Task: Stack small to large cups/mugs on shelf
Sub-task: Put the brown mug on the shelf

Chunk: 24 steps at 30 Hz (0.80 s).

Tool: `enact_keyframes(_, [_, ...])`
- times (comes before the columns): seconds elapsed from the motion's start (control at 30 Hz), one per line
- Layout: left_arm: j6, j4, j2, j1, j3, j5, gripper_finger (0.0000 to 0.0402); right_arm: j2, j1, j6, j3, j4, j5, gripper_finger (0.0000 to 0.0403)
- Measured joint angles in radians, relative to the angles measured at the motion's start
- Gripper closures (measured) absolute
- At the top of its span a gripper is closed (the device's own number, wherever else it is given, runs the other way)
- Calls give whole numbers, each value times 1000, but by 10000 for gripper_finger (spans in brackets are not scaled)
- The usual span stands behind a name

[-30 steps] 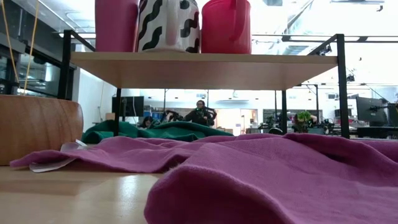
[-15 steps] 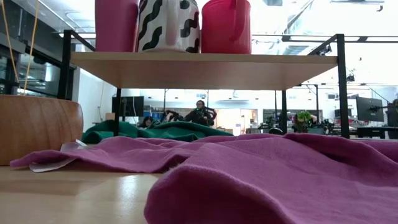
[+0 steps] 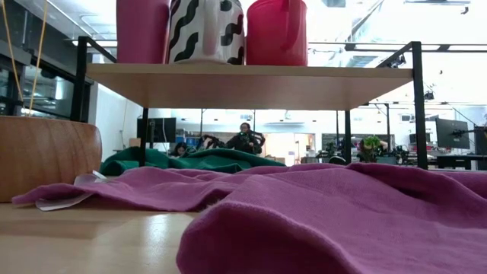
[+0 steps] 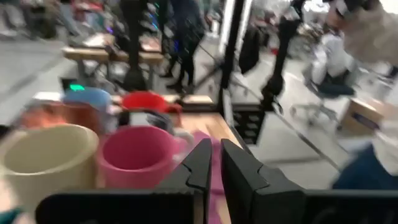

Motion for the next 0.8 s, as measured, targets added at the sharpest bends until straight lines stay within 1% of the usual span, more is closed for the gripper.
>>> enact_keyframes(0.3, [-137, -79, 185, 0, 0, 173, 378, 0, 0, -9, 0, -33, -21, 350])
enact_keyframes(0.43, [-162, -82, 264, 0, 0, 211, 374, -1, 0, -7, 0, -60, -24, 350])
enact_keyframes(0.53, [-187, -80, 312, 0, 0, 236, 350, -4, 0, -9, 0, -69, -45, 350])
enact_keyframes(0.7, [-231, -65, 386, 0, 0, 281, 287, -22, 0, -17, 0, -76, -59, 350])
enact_keyframes(0.8, [-248, -64, 443, 0, 0, 325, 261, -36, 0, -21, 0, -87, -59, 350])
